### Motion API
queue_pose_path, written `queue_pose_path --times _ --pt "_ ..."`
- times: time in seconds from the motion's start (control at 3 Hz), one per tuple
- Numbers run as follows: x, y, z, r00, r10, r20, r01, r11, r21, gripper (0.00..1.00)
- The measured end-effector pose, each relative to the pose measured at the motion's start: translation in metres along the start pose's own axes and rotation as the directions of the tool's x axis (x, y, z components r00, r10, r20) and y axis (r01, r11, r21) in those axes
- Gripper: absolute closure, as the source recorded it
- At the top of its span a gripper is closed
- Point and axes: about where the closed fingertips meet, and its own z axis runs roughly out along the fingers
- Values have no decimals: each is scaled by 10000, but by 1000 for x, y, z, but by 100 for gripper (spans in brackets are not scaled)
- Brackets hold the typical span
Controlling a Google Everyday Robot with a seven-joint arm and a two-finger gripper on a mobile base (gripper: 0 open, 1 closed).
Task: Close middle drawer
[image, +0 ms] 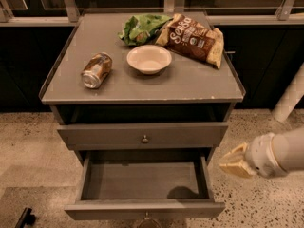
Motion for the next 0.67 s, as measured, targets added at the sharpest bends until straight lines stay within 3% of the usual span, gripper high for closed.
queue_pose_path --times 0.33,0.67 --pt "52 -4 44 9891 1368 541 -1377 9904 133 99" --pt "92 -7 85 9681 2377 794 -2367 9713 -215 100"
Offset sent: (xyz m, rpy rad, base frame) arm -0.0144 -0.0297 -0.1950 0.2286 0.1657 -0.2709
